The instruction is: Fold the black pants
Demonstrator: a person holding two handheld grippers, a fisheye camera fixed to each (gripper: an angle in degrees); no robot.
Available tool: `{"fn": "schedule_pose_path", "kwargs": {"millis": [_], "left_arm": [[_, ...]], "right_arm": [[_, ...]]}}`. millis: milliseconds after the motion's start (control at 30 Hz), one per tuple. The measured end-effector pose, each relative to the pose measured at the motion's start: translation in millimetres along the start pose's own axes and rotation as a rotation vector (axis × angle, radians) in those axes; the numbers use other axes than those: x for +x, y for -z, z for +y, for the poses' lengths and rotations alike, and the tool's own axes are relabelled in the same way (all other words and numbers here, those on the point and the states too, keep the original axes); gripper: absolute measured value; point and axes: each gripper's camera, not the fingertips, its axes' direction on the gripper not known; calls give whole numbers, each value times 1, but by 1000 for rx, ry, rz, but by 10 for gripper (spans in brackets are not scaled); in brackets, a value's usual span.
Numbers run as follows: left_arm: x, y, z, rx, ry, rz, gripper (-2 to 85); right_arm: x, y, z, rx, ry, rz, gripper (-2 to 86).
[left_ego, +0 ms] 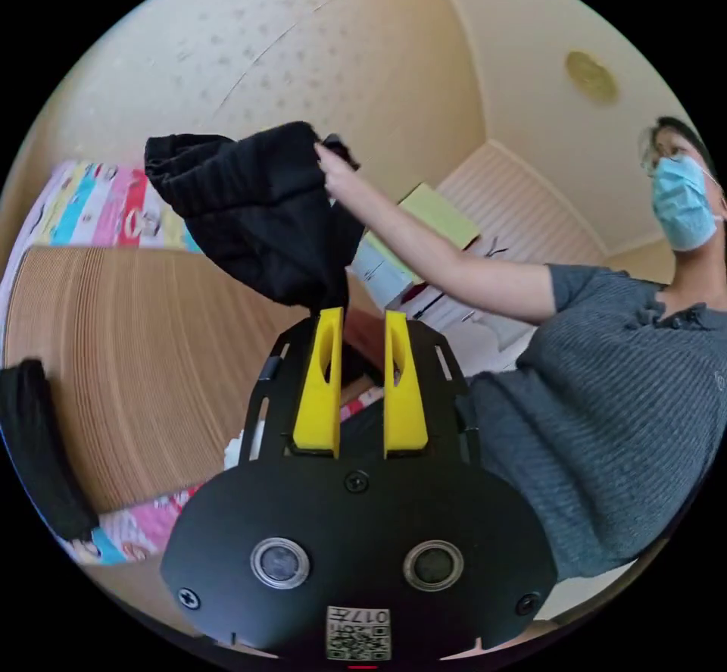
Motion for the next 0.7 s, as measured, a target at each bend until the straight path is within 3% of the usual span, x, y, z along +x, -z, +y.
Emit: {"fn": "schedule_pose_path", "kwargs": {"millis": [133, 267, 367, 467, 633, 700], "left_arm": [[-81, 12, 53, -193, 334, -201, 110], [-145, 12, 71, -272, 581, -174, 139], [-196, 12, 65, -235, 723, -108, 146], [-254, 11, 54, -196, 904, -58, 168], [-345, 21, 33, -103, 1202, -55, 181], [-362, 24, 26, -37, 1242, -24, 164]], "right_arm": [[107, -91, 57, -173, -122, -134, 16], [207, -122, 147, -281, -348, -223, 10], [264, -104, 229, -226, -571, -280, 7], [289, -55, 301, -5, -697, -362, 5], [284, 43, 425, 595, -774, -457, 3], [274, 61, 463, 738, -792, -457, 4]]}}
